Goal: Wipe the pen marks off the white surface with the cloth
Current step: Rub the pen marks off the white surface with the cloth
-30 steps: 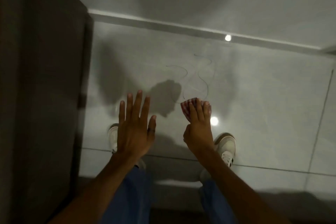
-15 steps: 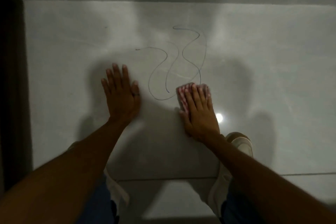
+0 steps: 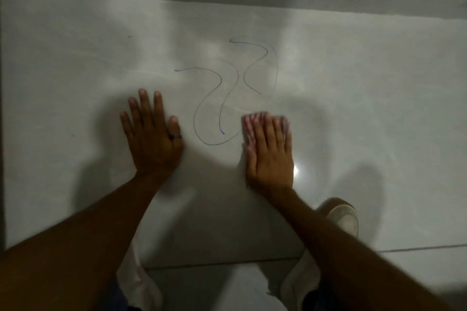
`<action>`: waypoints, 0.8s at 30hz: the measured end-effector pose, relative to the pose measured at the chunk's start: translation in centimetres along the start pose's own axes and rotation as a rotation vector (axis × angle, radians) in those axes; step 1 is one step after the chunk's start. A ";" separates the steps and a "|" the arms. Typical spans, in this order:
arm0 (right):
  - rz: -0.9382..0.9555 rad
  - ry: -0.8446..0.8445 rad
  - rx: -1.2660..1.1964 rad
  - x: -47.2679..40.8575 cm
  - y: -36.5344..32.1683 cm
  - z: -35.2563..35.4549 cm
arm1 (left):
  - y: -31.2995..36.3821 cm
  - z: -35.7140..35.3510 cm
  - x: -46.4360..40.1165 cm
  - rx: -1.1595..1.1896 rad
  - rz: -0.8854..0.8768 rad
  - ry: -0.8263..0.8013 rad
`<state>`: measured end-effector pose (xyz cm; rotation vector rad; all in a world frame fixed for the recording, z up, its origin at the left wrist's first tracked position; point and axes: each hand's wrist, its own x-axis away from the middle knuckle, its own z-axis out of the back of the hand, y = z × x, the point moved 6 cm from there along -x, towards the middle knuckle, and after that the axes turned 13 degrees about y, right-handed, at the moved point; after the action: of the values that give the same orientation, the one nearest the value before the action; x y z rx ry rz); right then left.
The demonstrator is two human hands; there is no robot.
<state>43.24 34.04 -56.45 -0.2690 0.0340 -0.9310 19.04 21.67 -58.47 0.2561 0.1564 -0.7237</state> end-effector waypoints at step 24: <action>0.093 0.100 0.034 -9.0 -2.1 0.6 | -0.2 -0.4 0.1 0.022 0.011 0.022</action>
<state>36.24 40.14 -56.08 -0.1877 0.1219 -0.8509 18.99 21.60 -58.88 0.2857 0.1679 -0.7122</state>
